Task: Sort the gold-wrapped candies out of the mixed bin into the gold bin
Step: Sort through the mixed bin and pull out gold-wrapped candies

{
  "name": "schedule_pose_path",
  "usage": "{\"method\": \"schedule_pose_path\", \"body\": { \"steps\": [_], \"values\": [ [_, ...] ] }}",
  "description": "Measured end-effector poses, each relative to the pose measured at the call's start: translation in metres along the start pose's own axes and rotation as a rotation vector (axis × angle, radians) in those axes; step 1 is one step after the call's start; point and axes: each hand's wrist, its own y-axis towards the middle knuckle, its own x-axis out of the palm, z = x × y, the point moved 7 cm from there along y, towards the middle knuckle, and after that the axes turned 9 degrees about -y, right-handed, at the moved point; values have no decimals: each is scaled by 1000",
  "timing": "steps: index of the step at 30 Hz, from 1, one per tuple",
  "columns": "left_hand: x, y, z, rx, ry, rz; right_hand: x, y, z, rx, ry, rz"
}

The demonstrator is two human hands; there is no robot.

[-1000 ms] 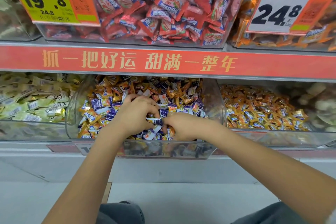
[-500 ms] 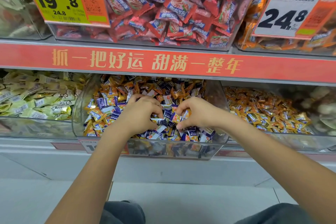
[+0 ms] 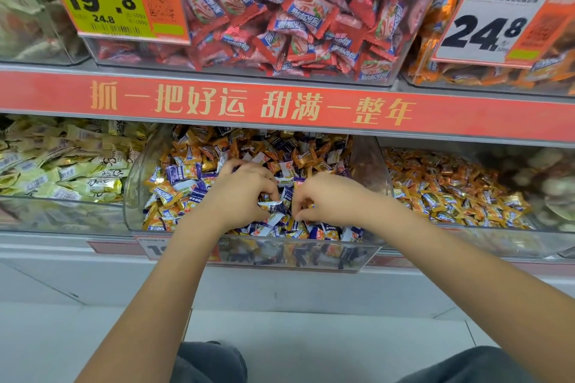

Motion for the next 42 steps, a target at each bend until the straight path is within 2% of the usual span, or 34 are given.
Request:
{"method": "schedule_pose_path", "body": {
  "steps": [3, 6, 12, 17, 19, 22, 24, 27, 30, 34, 38, 40, 42],
  "values": [
    [0, -1, 1, 7, 6, -18, 17, 9, 0, 46, -269, -96],
    [1, -2, 1, 16, 5, -34, 27, 15, 10, 131, -360, -178],
    [1, -2, 2, 14, 9, -34, 36, 19, 9, 171, 23, -253],
    [1, -3, 2, 14, 6, -38, 35, 18, 5, 174, -4, -289],
    [1, -3, 1, 16, 6, -42, 32, 15, 9, 173, 151, -226],
    [0, -3, 1, 12, -4, -51, 12, -1, 20, 257, 564, 6],
    [0, -3, 1, 10, -8, -59, 5, -16, 25, 339, 790, 86],
    [1, -3, 1, 4, -14, -60, 7, -35, 26, 416, 1024, 63],
    [1, -5, 2, 11, -28, -82, 5, -51, 17, 400, 1207, 18],
    [-18, -13, 14, 58, -251, -19, -8, -81, 15, 339, 1472, 79],
    [-32, -16, 32, 85, -583, 63, -9, -100, 28, 417, 1510, 202],
    [-32, -16, 35, 82, -652, 76, -16, -103, 36, 491, 1353, 306],
    [-19, -13, 37, 69, -588, -20, -29, -104, 46, 548, 1122, 431]
  ]
}}
